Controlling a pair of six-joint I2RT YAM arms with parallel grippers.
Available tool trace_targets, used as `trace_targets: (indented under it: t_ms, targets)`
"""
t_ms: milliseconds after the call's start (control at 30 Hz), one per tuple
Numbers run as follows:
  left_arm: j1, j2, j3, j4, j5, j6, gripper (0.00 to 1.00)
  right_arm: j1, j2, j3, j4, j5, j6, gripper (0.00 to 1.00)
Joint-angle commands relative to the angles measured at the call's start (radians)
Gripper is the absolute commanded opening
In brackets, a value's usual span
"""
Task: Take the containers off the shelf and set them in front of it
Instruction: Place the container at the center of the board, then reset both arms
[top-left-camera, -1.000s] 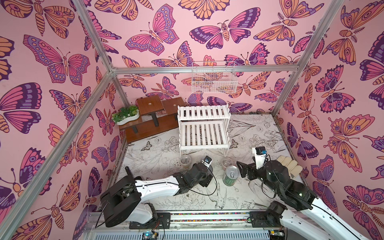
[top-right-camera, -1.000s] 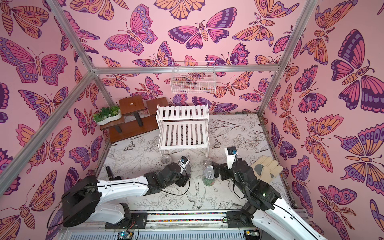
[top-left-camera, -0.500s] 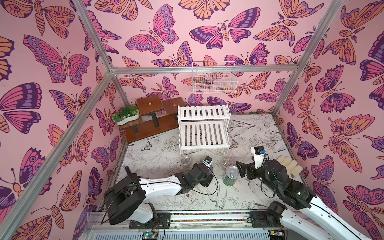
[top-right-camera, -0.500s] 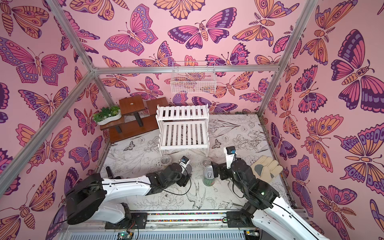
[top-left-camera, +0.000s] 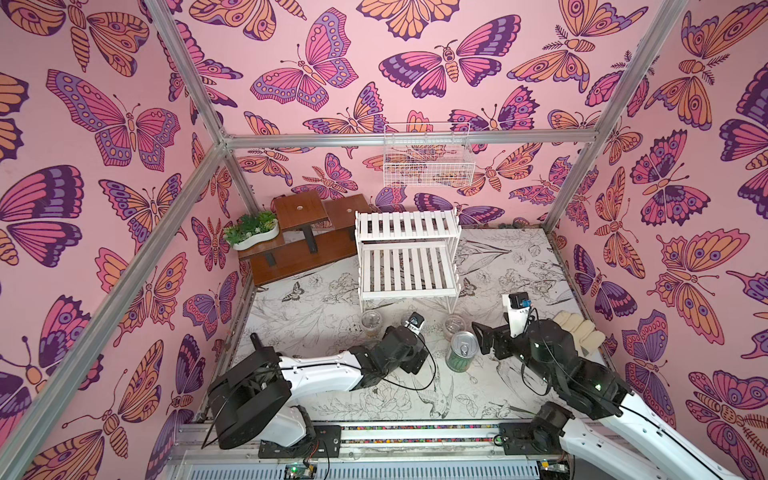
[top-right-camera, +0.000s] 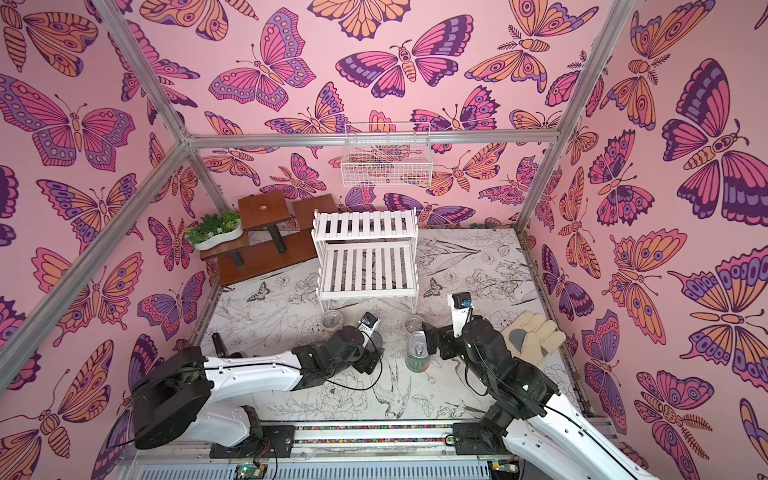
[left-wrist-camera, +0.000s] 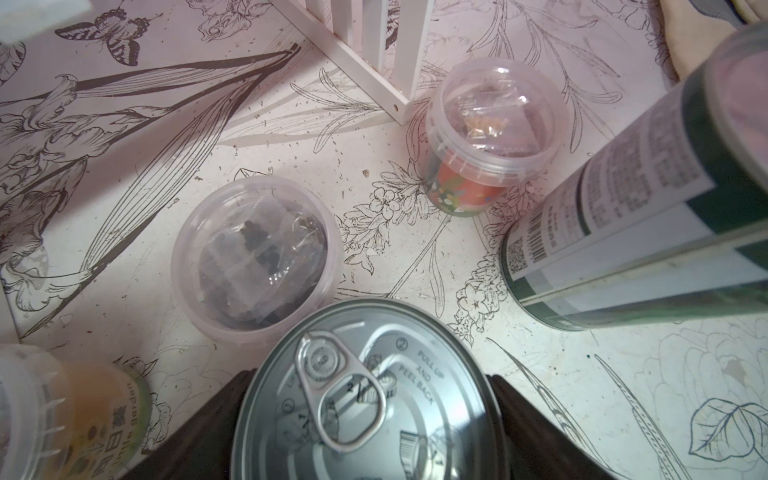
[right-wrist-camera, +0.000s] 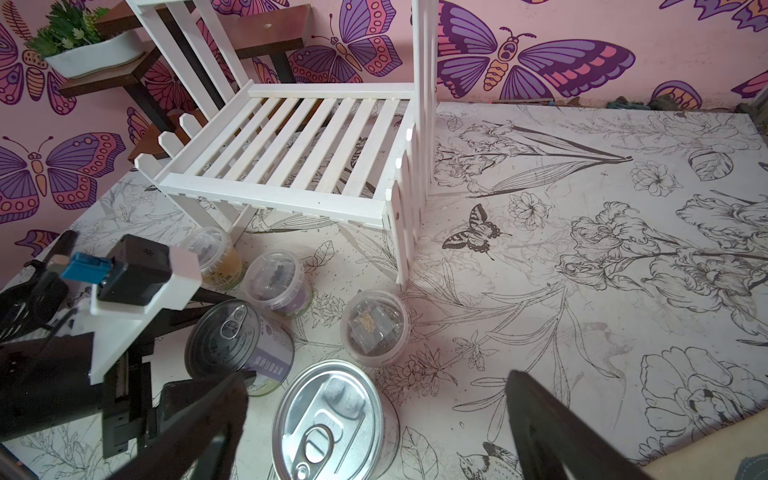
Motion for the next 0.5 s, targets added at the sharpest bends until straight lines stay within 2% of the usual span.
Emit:
trace_targets:
  t_ms: [0,133,233,400,467]
  targets:
    - [-0.003,-0.038,-0.014,0.003,-0.023,-0.007,0.9,-0.007,-0.007,0.018,0.011,0.008,-0.005,0.99]
    - [-0.002,-0.123,-0.005,-0.038,-0.057,0.02,0.95,-0.011,0.005,0.028,0.014,0.015,-0.022,0.99]
    - [-0.002,-0.224,0.025,-0.106,-0.096,0.054,0.98,-0.063,0.02,0.036,0.019,-0.02,-0.038,0.99]
    - [0.007,-0.352,0.091,-0.236,-0.225,0.09,1.0,-0.299,0.04,0.033,0.047,-0.2,-0.047,0.99]
    - [0.048,-0.405,0.106,-0.289,-0.219,0.108,1.0,-0.415,0.061,0.034,0.063,-0.279,-0.045,0.99]
